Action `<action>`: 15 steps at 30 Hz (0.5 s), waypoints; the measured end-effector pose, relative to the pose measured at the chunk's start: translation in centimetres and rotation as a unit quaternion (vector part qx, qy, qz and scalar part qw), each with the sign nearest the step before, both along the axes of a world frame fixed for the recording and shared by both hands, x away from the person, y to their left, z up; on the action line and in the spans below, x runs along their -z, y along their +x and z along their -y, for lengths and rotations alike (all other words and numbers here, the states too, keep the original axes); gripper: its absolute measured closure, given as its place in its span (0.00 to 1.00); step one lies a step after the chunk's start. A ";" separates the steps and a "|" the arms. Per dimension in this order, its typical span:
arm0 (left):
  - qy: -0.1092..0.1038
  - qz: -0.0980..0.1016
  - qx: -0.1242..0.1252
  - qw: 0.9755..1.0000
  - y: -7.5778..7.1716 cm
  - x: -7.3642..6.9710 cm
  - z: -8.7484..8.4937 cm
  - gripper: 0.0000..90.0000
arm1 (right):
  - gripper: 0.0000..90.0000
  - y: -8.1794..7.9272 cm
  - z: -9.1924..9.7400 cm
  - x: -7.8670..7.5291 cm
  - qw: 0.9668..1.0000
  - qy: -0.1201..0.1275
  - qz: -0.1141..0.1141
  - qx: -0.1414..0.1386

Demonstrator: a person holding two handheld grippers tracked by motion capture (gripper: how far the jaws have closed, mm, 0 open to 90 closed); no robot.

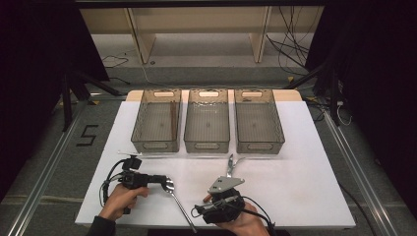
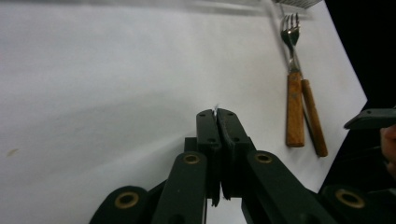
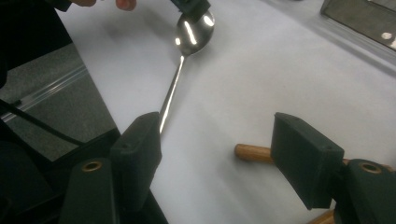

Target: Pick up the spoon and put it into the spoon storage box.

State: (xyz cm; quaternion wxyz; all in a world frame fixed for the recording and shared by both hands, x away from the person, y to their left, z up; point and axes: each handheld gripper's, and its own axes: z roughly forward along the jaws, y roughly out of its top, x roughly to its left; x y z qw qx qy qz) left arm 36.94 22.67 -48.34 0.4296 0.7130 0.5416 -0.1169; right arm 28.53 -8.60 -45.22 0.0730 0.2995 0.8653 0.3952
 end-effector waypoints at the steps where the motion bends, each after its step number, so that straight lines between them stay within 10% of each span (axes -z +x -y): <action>1: -0.004 0.003 0.000 1.000 0.0 -0.1 0.1 0.98 | 0.38 0.0 0.0 0.0 1.000 0.001 -0.002 -0.002; 15: -0.025 0.052 0.007 0.998 -0.7 -2.9 2.3 0.98 | 0.40 -0.2 -2.6 0.1 1.000 0.010 -0.014 -0.014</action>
